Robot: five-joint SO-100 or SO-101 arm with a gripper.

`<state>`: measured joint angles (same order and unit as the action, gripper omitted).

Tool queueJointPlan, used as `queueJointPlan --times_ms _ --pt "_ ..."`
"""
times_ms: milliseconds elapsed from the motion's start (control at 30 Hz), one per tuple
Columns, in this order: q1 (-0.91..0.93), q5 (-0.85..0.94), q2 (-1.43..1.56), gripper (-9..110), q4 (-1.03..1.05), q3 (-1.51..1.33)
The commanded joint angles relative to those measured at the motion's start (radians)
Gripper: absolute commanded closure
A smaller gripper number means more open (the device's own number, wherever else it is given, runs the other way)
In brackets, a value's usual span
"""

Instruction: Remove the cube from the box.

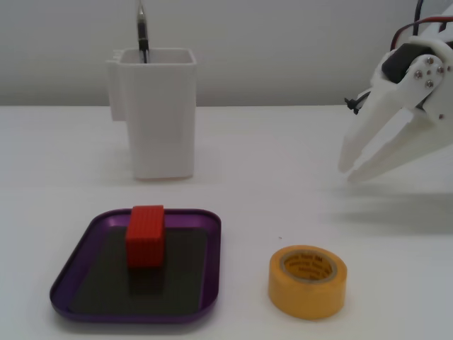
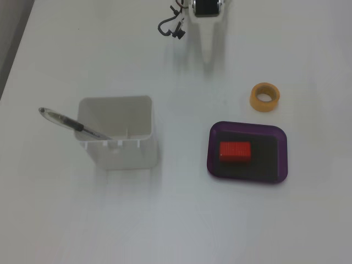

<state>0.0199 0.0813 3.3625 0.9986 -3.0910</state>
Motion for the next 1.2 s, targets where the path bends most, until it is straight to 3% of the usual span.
queueJointPlan --times_ms 0,767,1167 --pt "-0.014 -0.002 0.058 102 -0.012 -0.011" --pt "-0.003 0.011 0.057 102 -0.014 0.009" --pt "0.003 0.074 -0.107 102 -0.173 0.354"
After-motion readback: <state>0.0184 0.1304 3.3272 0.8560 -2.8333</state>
